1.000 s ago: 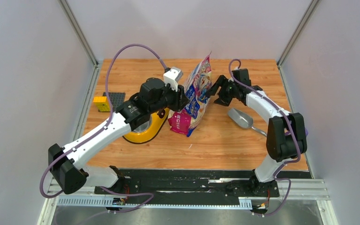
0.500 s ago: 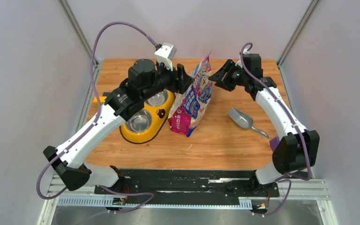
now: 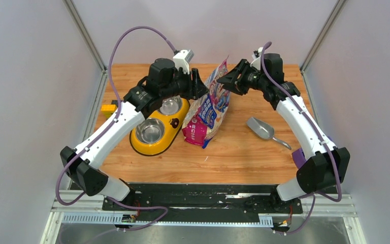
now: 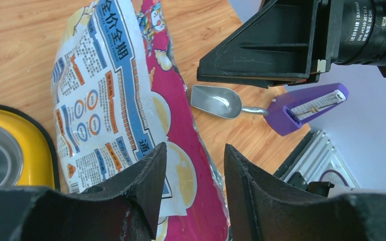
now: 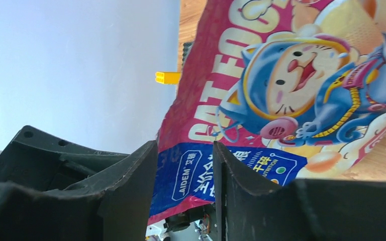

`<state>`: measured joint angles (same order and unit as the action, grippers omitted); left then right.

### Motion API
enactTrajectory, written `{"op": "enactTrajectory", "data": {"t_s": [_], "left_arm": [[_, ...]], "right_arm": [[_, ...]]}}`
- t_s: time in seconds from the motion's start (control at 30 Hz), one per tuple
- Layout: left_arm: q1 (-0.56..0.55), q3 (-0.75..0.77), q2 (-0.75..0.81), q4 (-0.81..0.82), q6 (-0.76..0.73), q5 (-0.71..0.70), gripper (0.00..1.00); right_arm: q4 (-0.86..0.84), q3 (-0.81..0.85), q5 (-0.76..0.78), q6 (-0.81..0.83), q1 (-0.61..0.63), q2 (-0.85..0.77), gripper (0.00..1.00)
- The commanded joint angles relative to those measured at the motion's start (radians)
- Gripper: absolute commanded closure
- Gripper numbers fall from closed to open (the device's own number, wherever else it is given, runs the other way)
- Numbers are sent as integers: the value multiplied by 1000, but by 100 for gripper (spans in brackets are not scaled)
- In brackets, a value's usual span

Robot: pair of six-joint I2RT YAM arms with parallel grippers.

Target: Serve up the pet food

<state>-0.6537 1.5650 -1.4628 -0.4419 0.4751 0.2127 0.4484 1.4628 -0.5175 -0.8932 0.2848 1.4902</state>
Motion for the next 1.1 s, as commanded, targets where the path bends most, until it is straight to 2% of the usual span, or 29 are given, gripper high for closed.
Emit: {"op": "enactTrajectory", "data": {"t_s": [0.0, 0.2, 0.73, 1.07], "left_arm": [[4, 4, 18, 57, 25, 52, 46], [4, -8, 13, 77, 32, 60, 48], [6, -10, 17, 48, 43, 34, 51], [16, -8, 16, 33, 33, 23, 53]], "right_arm": [[-75, 40, -41, -47, 21, -40, 55], [-85, 41, -55, -53, 29, -25, 54], [-85, 16, -45, -33, 37, 22, 60], [-86, -3, -31, -28, 39, 42, 67]]}}
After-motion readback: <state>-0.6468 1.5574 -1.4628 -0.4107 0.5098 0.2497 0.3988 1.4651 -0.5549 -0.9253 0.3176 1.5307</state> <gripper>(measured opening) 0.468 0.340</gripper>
